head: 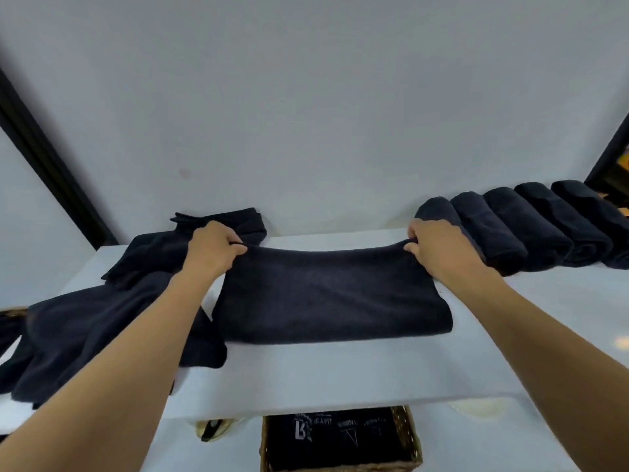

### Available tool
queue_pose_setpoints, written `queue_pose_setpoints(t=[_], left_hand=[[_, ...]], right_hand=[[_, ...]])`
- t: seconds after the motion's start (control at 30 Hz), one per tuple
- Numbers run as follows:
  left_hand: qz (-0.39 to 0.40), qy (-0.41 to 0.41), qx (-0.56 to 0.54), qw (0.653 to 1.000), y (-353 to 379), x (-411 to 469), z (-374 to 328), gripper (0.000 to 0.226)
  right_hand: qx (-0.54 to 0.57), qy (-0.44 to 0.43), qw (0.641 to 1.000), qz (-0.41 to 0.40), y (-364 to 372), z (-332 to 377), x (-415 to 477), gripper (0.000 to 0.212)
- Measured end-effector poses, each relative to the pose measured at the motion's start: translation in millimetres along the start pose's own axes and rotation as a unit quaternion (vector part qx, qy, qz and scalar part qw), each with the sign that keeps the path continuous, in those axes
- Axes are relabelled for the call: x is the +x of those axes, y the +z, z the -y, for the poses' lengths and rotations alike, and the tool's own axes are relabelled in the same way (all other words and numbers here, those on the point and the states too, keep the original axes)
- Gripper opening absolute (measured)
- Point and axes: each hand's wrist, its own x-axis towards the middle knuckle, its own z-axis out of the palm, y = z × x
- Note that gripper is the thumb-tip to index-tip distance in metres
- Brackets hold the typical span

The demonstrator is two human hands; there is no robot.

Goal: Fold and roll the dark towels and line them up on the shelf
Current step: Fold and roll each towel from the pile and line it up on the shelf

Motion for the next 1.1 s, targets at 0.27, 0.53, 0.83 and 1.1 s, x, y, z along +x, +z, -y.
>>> queue_pose_setpoints(t=[0.27,0.53,0.83,1.1], left_hand=[[0.000,0.135,0.111,0.985,55.3,-29.1,-11.6,0.044],[0.158,0.227,0.213,0.937,36.9,-98.3,26.1,0.085],[-0.072,0.297,0.206,0.929,16.6,-59.2,-5.7,0.018],[0.002,0.183,0.112,0.977,57.0,-66.5,-44.4,0.038]], right_hand=[[0.065,-0.185,0.979,0.051,55.2,49.0,-3.0,0.055],[0.038,-0.142,0.981,0.123,57.5,35.5,11.2,0.050],[0.194,0.004,0.958,0.211,7.1,15.4,-31.6,0.031],[0.218,0.105,0.961,0.132,30.4,26.0,-135.6,0.060]])
